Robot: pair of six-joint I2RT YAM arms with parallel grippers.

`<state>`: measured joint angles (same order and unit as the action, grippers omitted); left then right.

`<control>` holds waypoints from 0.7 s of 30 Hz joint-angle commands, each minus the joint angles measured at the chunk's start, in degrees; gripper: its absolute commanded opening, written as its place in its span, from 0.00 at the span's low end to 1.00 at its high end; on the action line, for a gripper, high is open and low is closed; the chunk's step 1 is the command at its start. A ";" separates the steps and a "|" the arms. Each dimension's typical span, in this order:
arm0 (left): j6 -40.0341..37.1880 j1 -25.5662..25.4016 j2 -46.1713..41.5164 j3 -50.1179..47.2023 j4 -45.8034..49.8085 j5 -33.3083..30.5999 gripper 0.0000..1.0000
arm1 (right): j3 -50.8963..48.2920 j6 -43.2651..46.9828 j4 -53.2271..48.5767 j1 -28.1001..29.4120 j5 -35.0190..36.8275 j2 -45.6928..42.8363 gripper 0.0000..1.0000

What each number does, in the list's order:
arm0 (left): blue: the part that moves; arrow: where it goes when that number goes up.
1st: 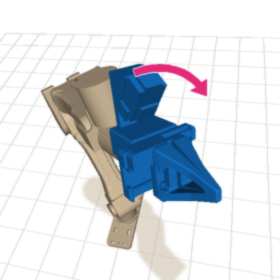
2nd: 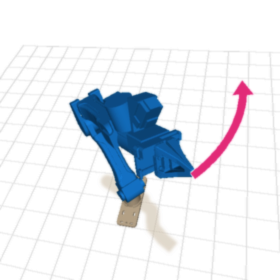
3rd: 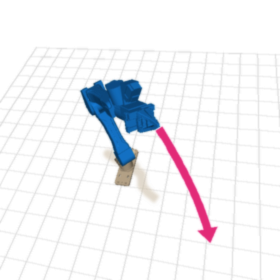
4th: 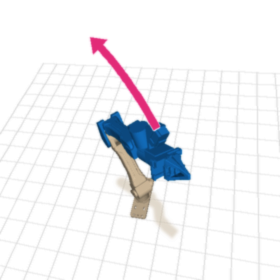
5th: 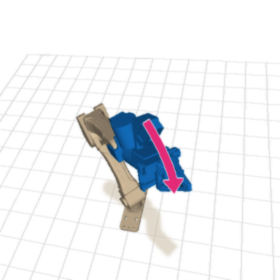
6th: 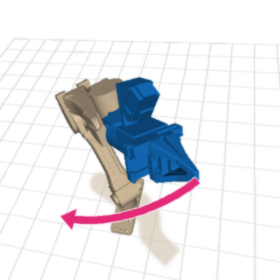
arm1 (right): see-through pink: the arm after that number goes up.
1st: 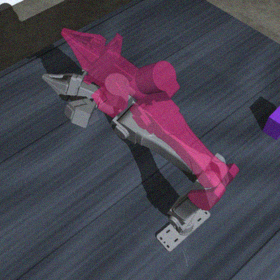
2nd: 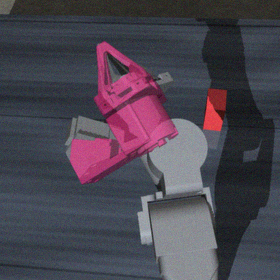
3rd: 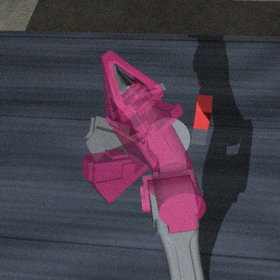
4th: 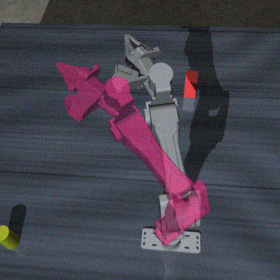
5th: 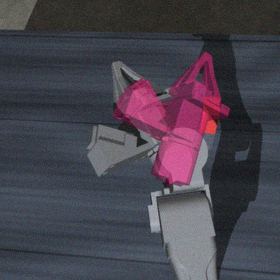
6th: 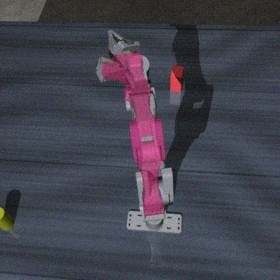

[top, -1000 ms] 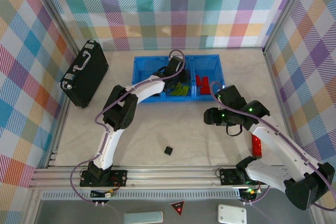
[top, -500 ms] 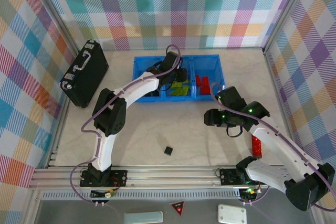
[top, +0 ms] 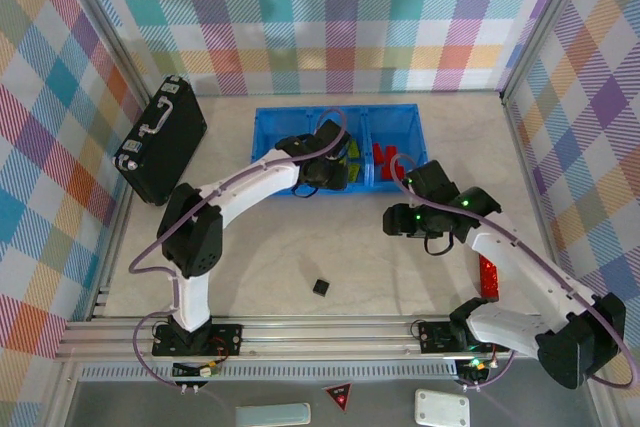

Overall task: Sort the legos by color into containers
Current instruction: Pick up the lego from the middle-left of the table.

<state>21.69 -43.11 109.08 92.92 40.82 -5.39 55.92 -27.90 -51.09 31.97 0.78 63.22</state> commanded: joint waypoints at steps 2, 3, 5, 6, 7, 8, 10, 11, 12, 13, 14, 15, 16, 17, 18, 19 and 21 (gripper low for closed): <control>2.52 -2.81 -5.40 -4.28 6.78 -2.17 0.45 | -0.55 0.60 1.71 0.47 -1.40 0.85 0.59; 3.37 -3.49 -6.32 -5.56 7.07 -2.36 0.46 | -0.55 0.50 1.80 0.47 -1.47 1.02 0.59; 4.81 -5.22 -7.95 -7.65 7.34 -2.82 0.46 | -0.47 0.75 1.94 0.47 -1.50 1.28 0.59; 5.70 -6.11 -8.83 -8.93 7.18 -2.96 0.46 | -0.46 0.69 1.99 0.47 -1.49 1.37 0.59; 6.49 -6.87 -9.40 -9.92 7.15 -3.03 0.46 | -0.46 0.70 2.09 0.47 -1.60 1.38 0.59; 7.32 -7.81 -9.95 -11.18 7.08 -3.25 0.46 | -0.55 0.72 2.26 0.44 -1.58 1.36 0.59; 8.73 -9.45 -10.91 -13.15 7.17 -3.94 0.46 | -0.72 0.57 2.56 0.45 -1.71 1.55 0.59; 9.51 -10.41 -11.38 -14.00 7.17 -4.26 0.46 | -0.71 0.57 2.53 0.47 -1.73 1.71 0.59; 10.21 -11.29 -11.75 -15.00 7.16 -4.65 0.47 | -0.73 0.69 2.49 0.46 -1.83 1.88 0.59; 10.74 -12.00 -12.02 -15.88 7.17 -4.85 0.47 | -0.64 0.75 2.43 0.46 -1.83 2.08 0.59; 11.44 -12.83 -12.34 -16.72 7.22 -5.05 0.47 | -0.60 0.83 2.32 0.46 -1.81 2.26 0.59; 12.07 -13.40 -12.65 -17.70 7.17 -5.08 0.47 | -0.56 0.96 2.18 0.42 -1.82 2.36 0.59; 12.49 -13.93 -12.81 -18.48 7.17 -5.03 0.47 | -0.64 1.01 2.18 0.47 -1.70 2.44 0.59; 12.97 -14.49 -13.09 -19.45 7.29 -5.13 0.47 | -0.71 1.13 2.21 0.45 -1.50 2.55 0.59; 13.44 -15.07 -13.41 -20.26 7.28 -4.94 0.48 | -0.73 1.11 2.14 0.47 -1.44 2.62 0.59; 13.71 -15.59 -13.66 -20.95 7.26 -4.81 0.48 | -0.73 1.13 2.22 0.47 -1.34 2.76 0.59; 14.22 -16.82 -14.15 -22.45 7.39 -4.54 0.49 | -0.64 1.27 2.16 0.47 -1.38 3.05 0.59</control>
<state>33.47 -58.26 97.36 72.18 46.44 -9.13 55.90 -27.66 -49.04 31.97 -0.23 65.82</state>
